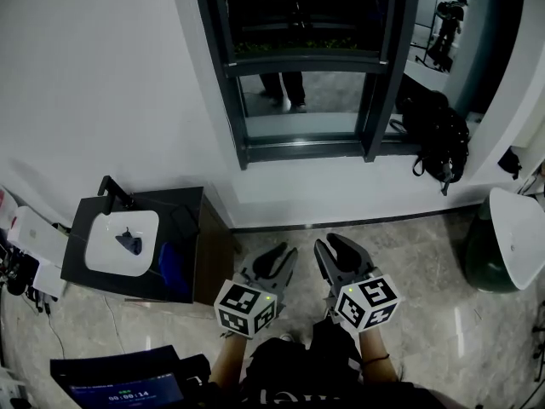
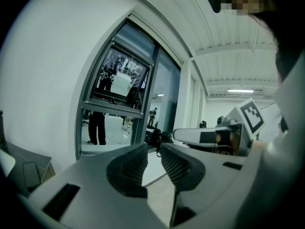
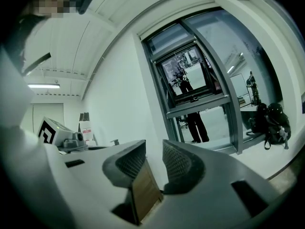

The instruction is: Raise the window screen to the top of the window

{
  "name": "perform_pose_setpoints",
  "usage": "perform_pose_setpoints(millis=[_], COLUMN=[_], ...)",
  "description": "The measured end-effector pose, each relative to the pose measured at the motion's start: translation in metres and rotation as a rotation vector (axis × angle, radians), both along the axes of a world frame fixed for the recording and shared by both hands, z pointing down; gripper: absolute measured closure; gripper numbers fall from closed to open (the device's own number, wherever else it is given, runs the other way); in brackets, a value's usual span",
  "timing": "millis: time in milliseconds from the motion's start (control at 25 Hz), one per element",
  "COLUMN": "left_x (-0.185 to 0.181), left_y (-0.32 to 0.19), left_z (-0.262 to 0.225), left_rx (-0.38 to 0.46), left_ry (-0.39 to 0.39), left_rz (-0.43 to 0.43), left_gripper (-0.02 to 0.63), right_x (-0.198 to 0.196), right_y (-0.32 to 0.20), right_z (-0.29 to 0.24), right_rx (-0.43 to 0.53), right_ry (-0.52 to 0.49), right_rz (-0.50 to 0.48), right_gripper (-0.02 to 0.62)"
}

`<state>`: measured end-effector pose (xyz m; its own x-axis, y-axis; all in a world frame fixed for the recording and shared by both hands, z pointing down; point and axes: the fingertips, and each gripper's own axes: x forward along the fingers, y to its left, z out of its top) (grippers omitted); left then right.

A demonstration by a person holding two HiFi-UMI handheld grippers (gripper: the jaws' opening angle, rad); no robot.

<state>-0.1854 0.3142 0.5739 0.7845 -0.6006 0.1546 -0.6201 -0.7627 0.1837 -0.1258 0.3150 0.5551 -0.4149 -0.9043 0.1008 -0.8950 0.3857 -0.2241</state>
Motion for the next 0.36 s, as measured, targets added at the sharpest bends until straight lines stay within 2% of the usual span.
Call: perform_pose_setpoints(millis=[360], left_x=[0.0044], left_y=[0.0039], left_z=[-0.0027], left_rx=[0.008], left_ry=[-0.014], left_rz=[0.019], left_gripper=[0.522], right_x=[0.0007], right_y=[0.0039], right_z=[-0.0055], right_rx=[0.006], right_ry=[0.012], right_rz=[0.005], right_gripper=[0.482])
